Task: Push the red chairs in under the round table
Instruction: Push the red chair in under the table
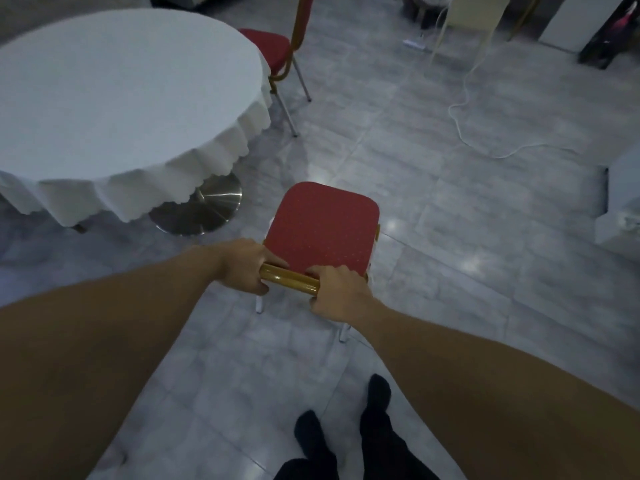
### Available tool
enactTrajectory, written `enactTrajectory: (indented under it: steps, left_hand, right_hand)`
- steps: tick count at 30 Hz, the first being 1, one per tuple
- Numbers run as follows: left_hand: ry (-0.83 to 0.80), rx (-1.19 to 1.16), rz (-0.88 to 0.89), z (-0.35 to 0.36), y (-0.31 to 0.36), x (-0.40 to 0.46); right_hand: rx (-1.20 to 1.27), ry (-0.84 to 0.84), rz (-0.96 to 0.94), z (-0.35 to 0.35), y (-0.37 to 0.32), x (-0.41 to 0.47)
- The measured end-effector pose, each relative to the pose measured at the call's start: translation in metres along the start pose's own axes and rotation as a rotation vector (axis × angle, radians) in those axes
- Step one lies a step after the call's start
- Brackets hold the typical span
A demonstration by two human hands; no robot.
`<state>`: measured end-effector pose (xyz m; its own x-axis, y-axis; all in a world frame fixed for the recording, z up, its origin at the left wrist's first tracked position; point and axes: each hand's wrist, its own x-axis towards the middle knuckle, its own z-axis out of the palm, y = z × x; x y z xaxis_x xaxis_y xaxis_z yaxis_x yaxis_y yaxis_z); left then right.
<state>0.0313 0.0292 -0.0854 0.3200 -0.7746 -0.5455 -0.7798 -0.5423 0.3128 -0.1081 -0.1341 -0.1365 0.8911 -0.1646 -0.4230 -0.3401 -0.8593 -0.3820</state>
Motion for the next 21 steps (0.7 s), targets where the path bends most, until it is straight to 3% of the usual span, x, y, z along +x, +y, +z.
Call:
enactTrajectory:
  steps: [6, 14, 21]
  left_hand:
    - [0.1, 0.074, -0.062, 0.009, -0.002, 0.0]
    - [0.206, 0.0, -0.188, 0.02, 0.031, 0.0]
    - [0.307, -0.076, -0.337, 0.039, 0.064, 0.024]
  right_hand:
    - [-0.062, 0.008, -0.029, 0.004, 0.009, 0.009]
    - [-0.106, -0.061, -0.108, -0.009, 0.039, 0.018]
    - [-0.208, -0.09, -0.369, -0.047, 0.087, 0.044]
